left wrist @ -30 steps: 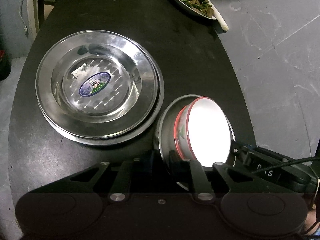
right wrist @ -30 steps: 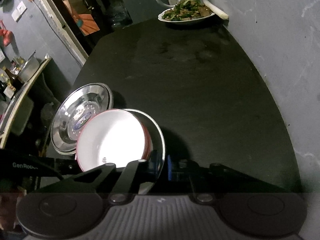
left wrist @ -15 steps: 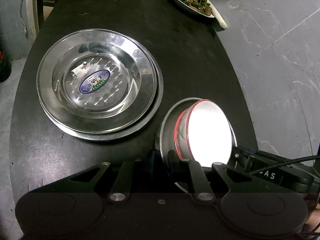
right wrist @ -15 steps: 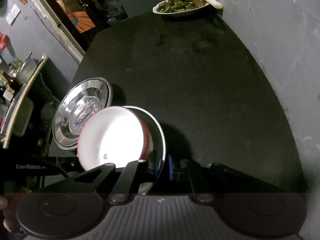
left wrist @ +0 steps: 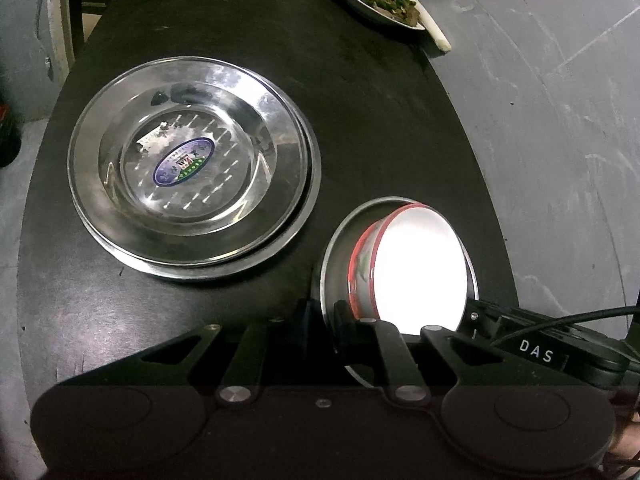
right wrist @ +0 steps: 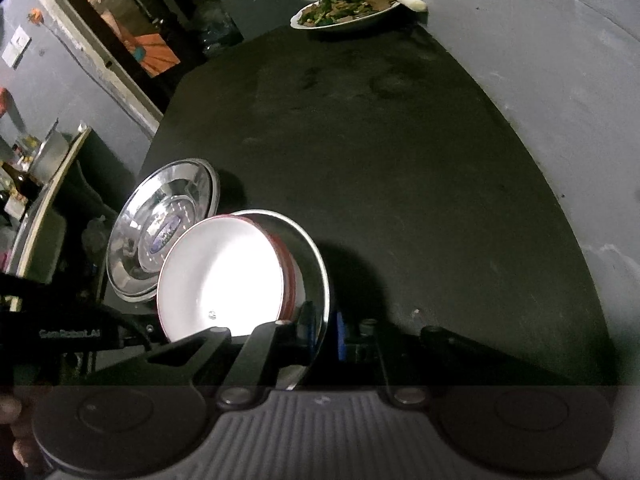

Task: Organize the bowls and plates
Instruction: 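Lift the steel bowl with both grippers and carry it over the plate stack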

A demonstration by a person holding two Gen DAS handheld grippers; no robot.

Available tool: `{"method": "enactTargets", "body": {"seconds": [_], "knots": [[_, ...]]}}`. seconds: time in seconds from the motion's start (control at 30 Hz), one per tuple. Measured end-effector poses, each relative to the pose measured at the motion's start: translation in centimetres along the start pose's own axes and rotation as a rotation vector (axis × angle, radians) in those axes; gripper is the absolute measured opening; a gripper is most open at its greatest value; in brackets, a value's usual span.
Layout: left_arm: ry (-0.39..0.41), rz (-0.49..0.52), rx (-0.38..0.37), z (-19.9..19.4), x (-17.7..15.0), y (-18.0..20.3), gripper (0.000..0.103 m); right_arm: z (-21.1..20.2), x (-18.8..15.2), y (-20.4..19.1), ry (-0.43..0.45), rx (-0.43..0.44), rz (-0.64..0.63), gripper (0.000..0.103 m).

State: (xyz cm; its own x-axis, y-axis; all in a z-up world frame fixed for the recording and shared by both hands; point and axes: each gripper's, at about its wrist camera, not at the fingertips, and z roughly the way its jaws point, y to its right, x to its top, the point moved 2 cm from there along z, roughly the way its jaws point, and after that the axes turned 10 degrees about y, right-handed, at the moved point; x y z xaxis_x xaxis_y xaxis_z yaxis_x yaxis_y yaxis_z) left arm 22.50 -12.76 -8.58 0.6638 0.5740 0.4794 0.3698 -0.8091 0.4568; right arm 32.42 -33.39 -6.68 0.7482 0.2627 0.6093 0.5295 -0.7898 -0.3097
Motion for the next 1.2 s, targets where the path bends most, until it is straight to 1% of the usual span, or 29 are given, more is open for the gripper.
{"method": "enactTargets", "body": {"seconds": [0.3, 0.47, 0.8, 1.2], "knots": [[0.014, 0.023, -0.030, 0.0, 0.4, 0.4, 0.010, -0.8, 0.2, 0.1, 0.025, -0.003, 0.020, 0.011], [0.040, 0.035, -0.040, -0.6, 0.9, 0.6, 0.010, -1.2, 0.6, -0.1, 0.041, 0.002, 0.026, 0.011], [0.079, 0.045, -0.036, -1.8, 1.7, 0.1, 0.010, -1.1, 1.5, -1.0, 0.056, 0.024, 0.012, 0.011], [0.121, 0.031, -0.029, -2.6, 2.8, -0.4, 0.010, -0.8, 2.5, -2.0, 0.066, 0.045, -0.005, 0.011]]}}
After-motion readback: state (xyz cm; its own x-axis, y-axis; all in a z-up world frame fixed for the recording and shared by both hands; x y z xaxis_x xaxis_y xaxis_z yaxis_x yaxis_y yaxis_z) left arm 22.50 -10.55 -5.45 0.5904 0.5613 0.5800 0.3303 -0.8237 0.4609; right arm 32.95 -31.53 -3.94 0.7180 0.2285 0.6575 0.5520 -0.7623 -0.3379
